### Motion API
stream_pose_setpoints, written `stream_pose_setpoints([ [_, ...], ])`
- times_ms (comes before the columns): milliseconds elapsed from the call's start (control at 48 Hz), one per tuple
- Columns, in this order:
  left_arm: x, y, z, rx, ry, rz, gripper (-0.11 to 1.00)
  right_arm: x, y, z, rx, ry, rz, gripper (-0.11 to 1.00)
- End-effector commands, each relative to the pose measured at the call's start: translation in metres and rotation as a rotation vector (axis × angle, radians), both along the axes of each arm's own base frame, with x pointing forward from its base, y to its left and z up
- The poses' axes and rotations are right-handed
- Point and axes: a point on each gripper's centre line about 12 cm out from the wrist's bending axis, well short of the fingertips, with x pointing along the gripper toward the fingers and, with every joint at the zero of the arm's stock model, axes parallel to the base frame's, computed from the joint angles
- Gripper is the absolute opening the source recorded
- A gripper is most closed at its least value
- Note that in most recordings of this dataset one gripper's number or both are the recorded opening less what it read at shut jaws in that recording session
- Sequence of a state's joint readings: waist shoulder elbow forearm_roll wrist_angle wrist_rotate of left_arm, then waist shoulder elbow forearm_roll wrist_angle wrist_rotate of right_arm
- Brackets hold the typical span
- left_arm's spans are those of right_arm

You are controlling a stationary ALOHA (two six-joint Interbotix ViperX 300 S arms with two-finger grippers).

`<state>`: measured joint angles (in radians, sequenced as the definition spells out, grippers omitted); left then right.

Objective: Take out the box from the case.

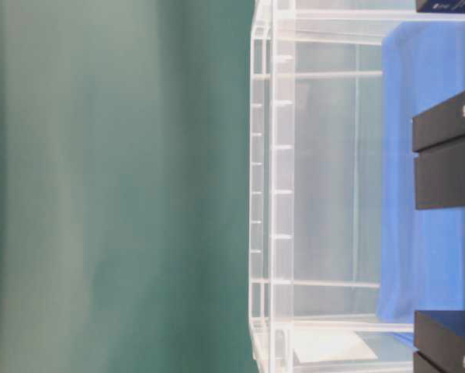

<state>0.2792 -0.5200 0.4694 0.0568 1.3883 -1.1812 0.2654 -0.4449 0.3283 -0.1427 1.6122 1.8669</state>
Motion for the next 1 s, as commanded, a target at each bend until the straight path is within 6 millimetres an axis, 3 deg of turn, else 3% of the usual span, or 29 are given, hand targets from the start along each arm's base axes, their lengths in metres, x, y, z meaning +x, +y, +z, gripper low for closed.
stream_pose_setpoints([
  [0, 0.0, -0.001, 0.005, 0.004, -0.02, -0.003, 0.9, -0.004, -0.019, 0.006, -0.002, -0.023, -0.024, 0.9],
  [333, 0.0, -0.001, 0.005, 0.005, -0.019, -0.006, 0.9, -0.008, -0.082, 0.005, -0.042, -0.037, -0.023, 0.9],
  [667, 0.0, -0.001, 0.005, 0.005, -0.019, -0.008, 0.9, -0.009, -0.126, 0.0, -0.06, -0.026, -0.028, 0.9],
  [979, 0.0, -0.001, 0.005, 0.005, -0.019, -0.008, 0.9, -0.012, -0.135, -0.001, -0.055, -0.021, -0.033, 0.9],
])
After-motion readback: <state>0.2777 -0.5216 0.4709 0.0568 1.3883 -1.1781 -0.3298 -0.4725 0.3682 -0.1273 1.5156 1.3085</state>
